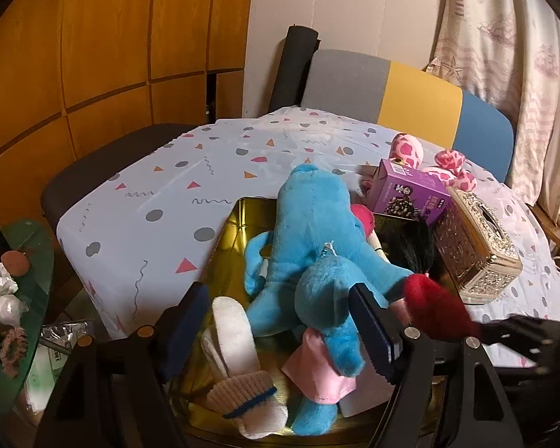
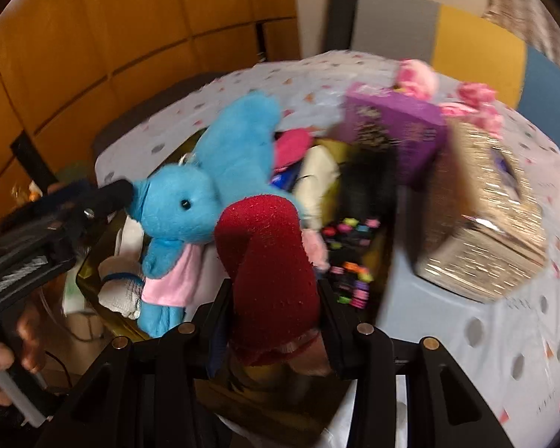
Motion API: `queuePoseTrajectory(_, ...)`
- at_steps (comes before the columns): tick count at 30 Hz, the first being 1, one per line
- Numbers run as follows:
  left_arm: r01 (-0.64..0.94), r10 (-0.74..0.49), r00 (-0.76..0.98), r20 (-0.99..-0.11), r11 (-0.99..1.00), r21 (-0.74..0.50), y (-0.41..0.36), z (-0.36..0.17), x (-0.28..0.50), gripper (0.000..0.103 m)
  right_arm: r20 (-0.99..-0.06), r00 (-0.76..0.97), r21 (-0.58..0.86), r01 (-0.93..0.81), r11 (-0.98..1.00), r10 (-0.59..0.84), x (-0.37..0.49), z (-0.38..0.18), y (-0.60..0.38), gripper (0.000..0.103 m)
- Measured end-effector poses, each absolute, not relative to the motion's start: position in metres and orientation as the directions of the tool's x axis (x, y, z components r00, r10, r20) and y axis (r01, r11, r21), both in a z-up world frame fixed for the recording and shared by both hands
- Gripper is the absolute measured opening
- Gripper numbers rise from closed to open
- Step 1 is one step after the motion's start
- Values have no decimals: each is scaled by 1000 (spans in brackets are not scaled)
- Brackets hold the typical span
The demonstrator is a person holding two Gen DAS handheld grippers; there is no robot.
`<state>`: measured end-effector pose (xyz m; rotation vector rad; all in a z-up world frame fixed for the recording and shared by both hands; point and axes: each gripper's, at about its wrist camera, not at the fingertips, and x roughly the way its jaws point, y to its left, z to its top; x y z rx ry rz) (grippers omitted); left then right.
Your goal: Organize soft objects
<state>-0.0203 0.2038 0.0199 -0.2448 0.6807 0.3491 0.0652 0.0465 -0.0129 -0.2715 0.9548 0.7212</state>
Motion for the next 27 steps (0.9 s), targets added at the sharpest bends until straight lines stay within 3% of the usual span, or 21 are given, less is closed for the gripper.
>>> queuePoseTrajectory(4, -402, 243, 719, -651, 910, -104, 208, 21, -21, 81, -862, 346, 51, -669, 742, 371, 75, -42, 61, 42)
queuePoseTrajectory(10, -407, 241, 716, -656, 906, -112, 210, 19, -20, 82, -855, 370, 22, -675, 738, 364, 75, -43, 63, 44)
queuePoseTrajectory(15, -396, 229, 719, -657, 911, -116, 206, 19, -19, 84, -841, 385, 36, -663, 748, 381, 70, -39, 57, 52)
queuePoseTrajectory(20, -393, 233, 726, -647, 912, -113, 202, 24, -19, 88, -795, 433, 53, -647, 761, 424, 60, -22, 42, 74)
queuePoseTrajectory(27, -392, 241, 736, -632, 914, -108, 196, 33, -22, 97, -731, 509, 85, -592, 802, 454, 51, 4, 8, 78)
